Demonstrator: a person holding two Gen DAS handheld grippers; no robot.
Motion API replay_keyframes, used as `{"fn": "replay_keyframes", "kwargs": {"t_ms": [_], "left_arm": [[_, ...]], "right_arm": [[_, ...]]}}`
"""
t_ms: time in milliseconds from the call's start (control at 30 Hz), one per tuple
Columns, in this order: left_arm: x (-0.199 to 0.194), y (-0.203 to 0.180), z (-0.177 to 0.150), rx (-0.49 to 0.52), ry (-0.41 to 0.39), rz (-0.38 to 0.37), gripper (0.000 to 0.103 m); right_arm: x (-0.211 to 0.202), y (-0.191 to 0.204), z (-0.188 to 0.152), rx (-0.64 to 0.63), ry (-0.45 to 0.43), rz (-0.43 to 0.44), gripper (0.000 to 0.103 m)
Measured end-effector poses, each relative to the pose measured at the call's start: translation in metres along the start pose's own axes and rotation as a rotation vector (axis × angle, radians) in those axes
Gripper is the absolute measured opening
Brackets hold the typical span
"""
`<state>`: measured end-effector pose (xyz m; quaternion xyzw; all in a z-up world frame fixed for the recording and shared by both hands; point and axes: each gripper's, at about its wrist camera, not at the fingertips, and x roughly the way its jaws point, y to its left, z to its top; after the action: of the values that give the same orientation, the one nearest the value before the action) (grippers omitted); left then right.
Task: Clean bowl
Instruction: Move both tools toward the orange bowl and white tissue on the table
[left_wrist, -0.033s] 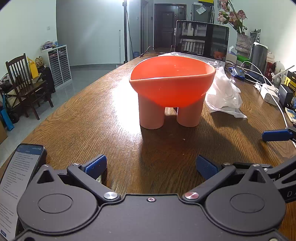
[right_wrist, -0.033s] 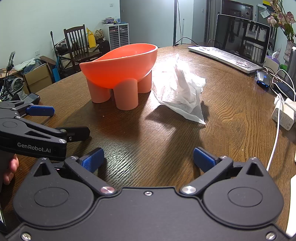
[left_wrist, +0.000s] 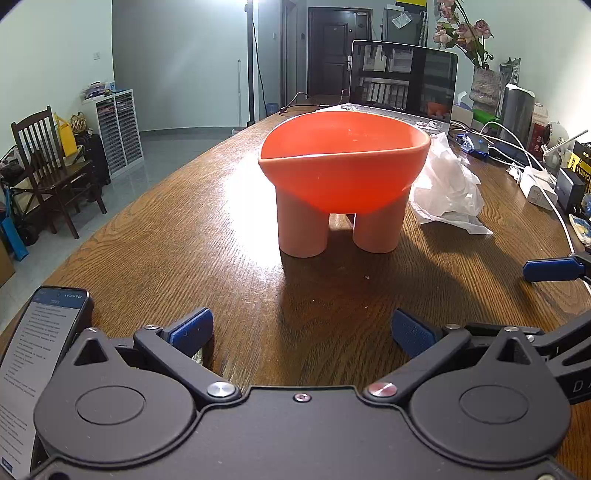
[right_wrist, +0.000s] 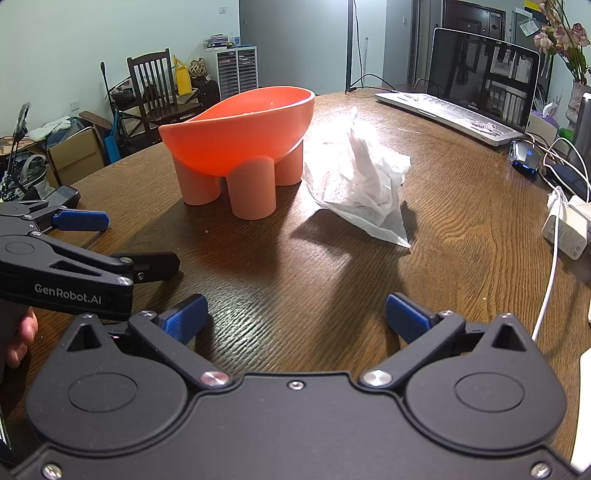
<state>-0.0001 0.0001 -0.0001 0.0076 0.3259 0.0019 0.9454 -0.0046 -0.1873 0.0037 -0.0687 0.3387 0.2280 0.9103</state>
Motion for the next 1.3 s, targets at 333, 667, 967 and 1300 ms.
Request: {"fn": "replay_keyframes", "kwargs": {"t_ms": [333, 667, 967, 1300], "left_arm": [[0.000, 0.001, -0.001, -0.001, -0.001, -0.002, 0.103], [0.000, 0.000, 0.005, 0.011, 0.027, -0.015, 0.103], [-0.039, -0.005, 0.039, 0.103, 0.107, 0.038, 0.103], [-0.126, 0.007, 0.107, -0.077, 0.123, 0.065, 0.103]], "right_arm": [[0.000, 0.000, 0.000, 0.000, 0.000, 0.000, 0.103], [0.002, -0.002, 0.001, -0.005, 0.006, 0.006, 0.103], [-0.016, -0.013, 0.026, 0.056, 0.089, 0.039, 0.103], [-0.126, -0.011, 0.091, 0.042, -0.013, -0.065, 0.103]]}}
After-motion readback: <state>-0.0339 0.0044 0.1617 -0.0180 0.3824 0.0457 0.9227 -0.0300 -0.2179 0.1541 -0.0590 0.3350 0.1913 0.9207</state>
